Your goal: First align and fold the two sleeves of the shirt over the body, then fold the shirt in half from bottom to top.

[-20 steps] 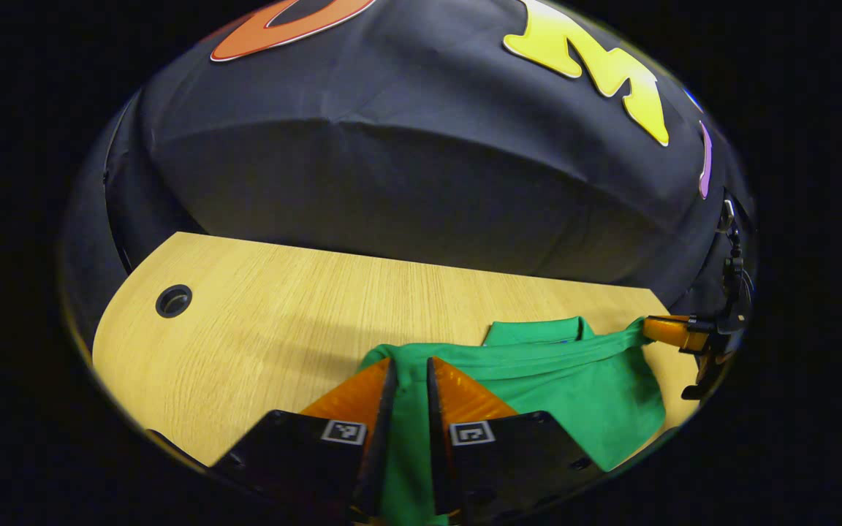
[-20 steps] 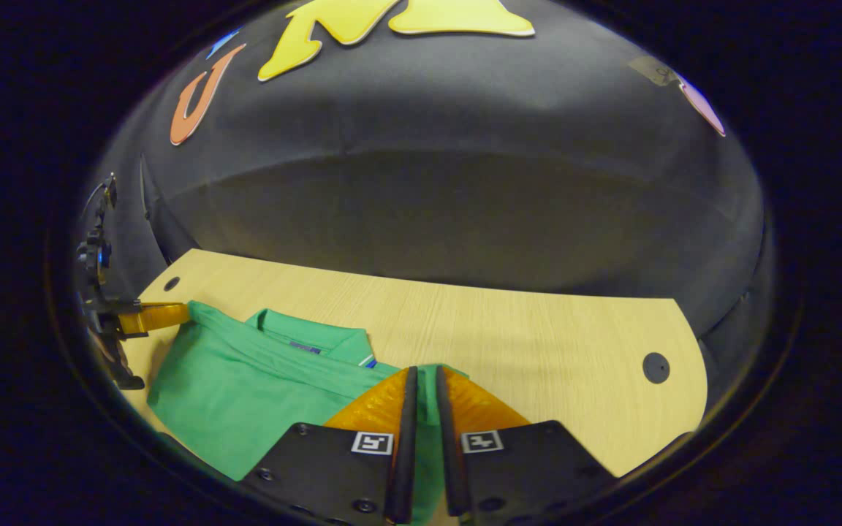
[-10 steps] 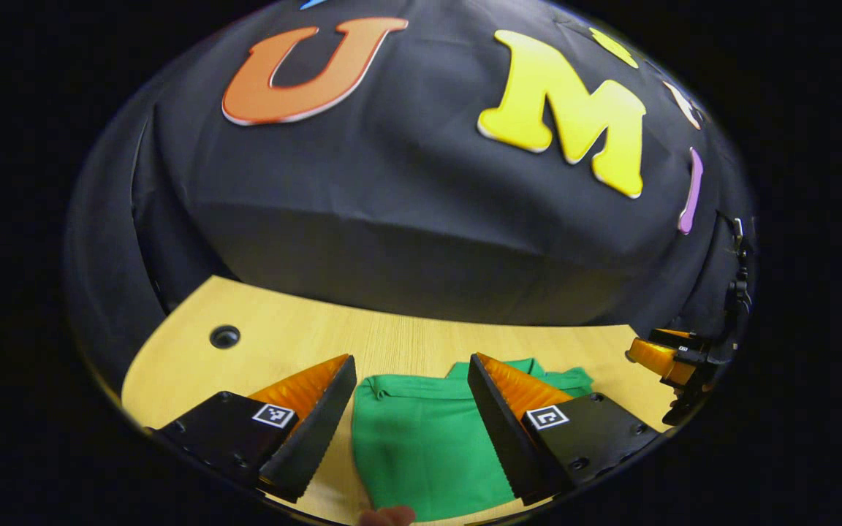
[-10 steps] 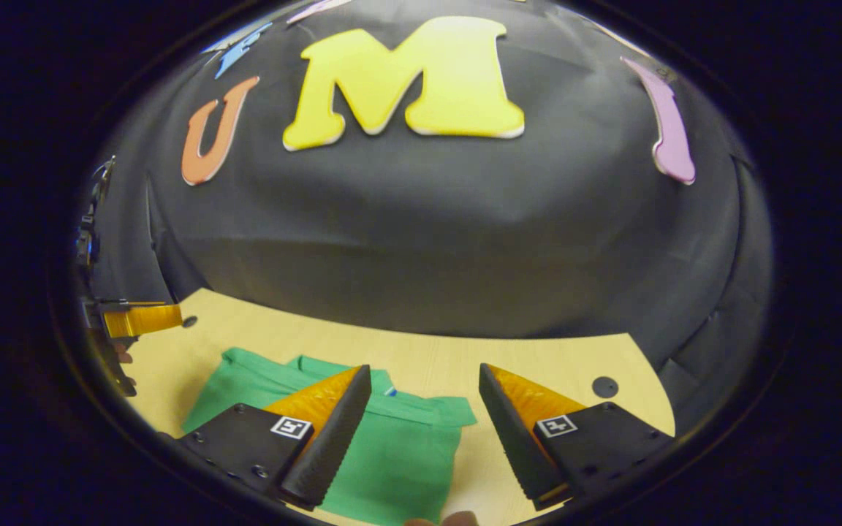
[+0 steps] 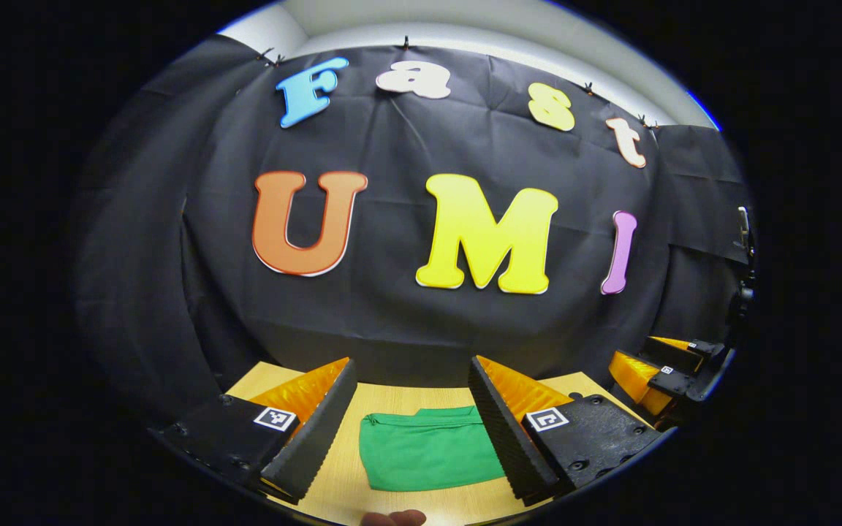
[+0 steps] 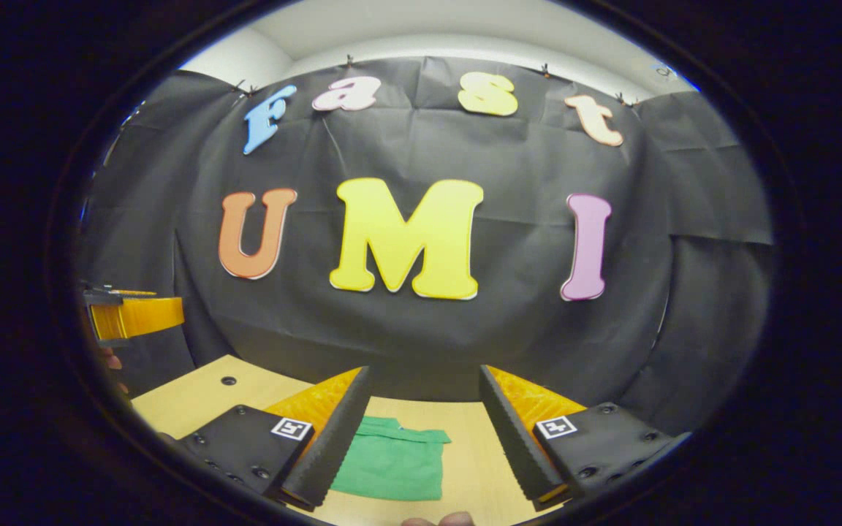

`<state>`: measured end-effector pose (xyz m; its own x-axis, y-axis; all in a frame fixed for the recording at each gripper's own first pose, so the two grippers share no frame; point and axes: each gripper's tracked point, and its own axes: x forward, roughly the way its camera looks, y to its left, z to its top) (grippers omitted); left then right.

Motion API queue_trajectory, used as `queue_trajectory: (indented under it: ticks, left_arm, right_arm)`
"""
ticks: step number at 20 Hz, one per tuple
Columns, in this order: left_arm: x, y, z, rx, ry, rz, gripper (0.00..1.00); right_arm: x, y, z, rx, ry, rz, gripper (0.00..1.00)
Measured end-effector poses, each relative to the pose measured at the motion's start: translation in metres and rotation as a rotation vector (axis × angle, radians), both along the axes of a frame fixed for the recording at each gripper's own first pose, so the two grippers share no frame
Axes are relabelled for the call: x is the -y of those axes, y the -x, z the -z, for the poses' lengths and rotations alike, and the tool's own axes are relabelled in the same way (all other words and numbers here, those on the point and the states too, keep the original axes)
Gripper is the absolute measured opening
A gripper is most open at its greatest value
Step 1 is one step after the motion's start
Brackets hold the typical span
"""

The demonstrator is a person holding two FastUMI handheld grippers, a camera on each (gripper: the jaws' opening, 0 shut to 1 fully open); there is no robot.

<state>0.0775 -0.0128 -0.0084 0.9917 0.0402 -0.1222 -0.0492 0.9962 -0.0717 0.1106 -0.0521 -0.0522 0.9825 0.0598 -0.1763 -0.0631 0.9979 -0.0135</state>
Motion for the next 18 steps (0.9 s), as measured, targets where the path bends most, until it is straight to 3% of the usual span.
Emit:
queue_trajectory:
  ticks: [2, 7, 11, 18]
  left_arm:
    - [0.003, 0.033, -0.015, 0.042, -0.010, -0.033, 0.98]
    - [0.018, 0.084, -0.018, 0.114, -0.063, -0.017, 0.98]
    - [0.030, 0.096, -0.015, 0.119, -0.063, 0.006, 0.98]
    - [0.023, 0.099, -0.016, 0.119, -0.082, -0.023, 0.98]
  right_arm:
    - [-0.005, 0.038, -0.013, 0.023, -0.005, -0.010, 0.92]
    - [-0.016, 0.096, -0.030, 0.061, -0.016, -0.021, 0.92]
    - [-0.023, 0.112, -0.036, 0.074, -0.035, -0.022, 0.95]
    - [-0.023, 0.114, -0.037, 0.077, -0.059, -0.025, 0.92]
